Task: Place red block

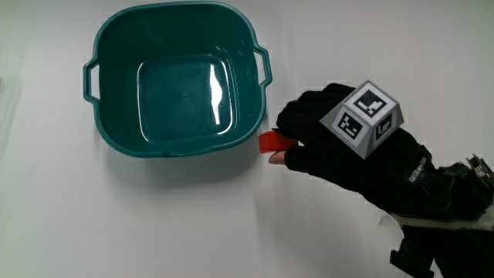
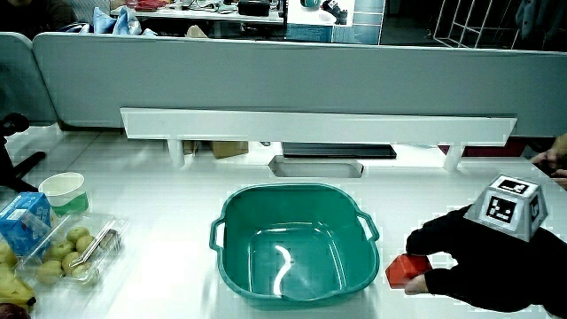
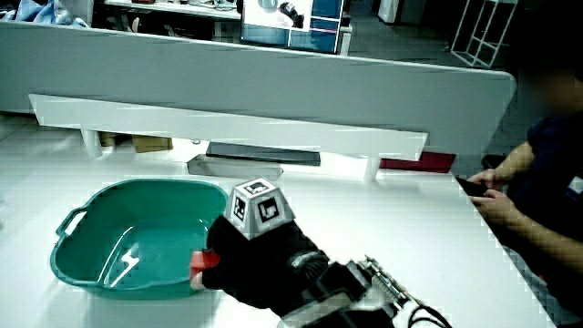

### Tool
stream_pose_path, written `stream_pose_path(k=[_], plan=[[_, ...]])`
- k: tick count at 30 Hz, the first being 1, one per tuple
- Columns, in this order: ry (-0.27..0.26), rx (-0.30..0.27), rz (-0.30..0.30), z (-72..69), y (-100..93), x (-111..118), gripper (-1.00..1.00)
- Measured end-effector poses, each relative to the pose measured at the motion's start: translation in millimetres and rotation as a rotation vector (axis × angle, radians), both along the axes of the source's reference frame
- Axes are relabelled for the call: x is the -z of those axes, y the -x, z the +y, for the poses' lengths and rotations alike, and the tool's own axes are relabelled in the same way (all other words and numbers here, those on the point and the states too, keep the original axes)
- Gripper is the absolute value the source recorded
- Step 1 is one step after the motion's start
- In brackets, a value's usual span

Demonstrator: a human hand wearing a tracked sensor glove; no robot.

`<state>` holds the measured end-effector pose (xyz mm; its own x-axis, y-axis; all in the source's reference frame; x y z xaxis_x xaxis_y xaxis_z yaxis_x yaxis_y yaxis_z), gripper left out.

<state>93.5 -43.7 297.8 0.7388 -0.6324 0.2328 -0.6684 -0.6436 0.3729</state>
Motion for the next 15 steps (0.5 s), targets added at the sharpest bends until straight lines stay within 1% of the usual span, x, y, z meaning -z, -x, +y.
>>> stream_pose_path(k=[2,8,10,13,14,15], plan=[[0.033,0.0,-0.011,-4.6,3.3,2,0.0],[0.109,-0.041,-0.126,-22.8,12.1,-24,0.0],[0.099,-0.04,-0.091,-27.0,21.3,-24,0.0],[-0.111,-0.026,0.0,-30.1,34.4,-4,0.0],[-0.147,-0.075,-0.007,-31.0,37.6,0,0.0],[-0.103,-0.021,-0.002,-32.4,40.9,-2,0.0]])
